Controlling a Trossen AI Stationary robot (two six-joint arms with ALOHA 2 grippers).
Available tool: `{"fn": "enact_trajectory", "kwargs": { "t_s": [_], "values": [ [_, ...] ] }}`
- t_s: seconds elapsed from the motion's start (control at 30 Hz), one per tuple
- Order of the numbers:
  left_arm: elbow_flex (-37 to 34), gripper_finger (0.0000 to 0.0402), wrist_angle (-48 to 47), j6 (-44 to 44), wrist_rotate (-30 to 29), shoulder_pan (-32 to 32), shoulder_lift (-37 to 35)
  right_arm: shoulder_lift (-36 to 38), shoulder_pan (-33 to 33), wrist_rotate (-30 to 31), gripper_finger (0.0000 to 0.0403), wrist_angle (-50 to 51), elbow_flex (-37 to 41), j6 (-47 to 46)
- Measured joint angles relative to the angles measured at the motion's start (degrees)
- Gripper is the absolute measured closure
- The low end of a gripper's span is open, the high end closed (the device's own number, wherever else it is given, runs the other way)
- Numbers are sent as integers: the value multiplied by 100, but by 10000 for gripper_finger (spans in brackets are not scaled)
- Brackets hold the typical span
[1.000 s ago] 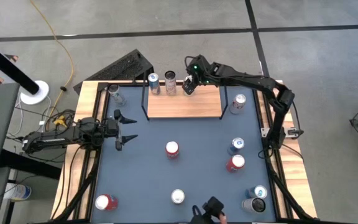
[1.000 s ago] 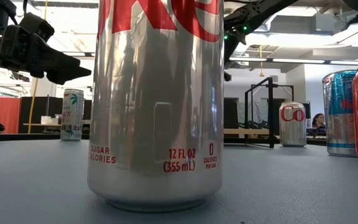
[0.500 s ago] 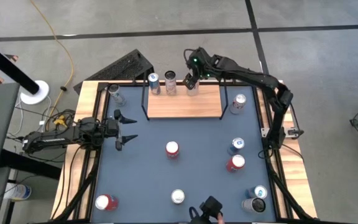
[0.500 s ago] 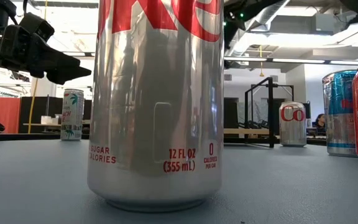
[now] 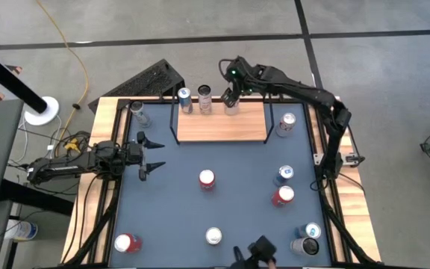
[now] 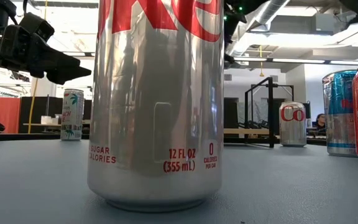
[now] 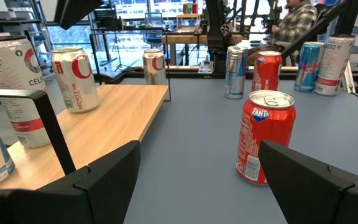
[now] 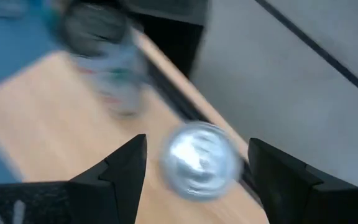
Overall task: Place canned beverage on shelf
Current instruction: Put the top left silver soda can on the shelf
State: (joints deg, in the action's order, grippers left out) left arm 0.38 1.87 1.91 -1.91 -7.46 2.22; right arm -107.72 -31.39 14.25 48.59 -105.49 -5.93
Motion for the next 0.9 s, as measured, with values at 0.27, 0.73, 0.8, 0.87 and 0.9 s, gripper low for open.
{"fn": "enact_trajectory", "kwargs": {
  "t_s": [0.27,0.73,0.8,0.87,0.9],
  "values": [
    [0,83,0,0,2,0,0,4,-309,1129,226,281,-2,39],
    [-1,83,1,0,0,1,0,14,-440,761,401,-272,1168,188],
    [0,83,2,-2,0,2,0,13,-445,563,402,-423,1244,188],
    [0,83,0,0,0,2,0,13,-440,517,402,-493,1300,186],
    [-1,83,0,0,1,1,0,13,-438,509,403,-462,1309,184]
  ]
}}
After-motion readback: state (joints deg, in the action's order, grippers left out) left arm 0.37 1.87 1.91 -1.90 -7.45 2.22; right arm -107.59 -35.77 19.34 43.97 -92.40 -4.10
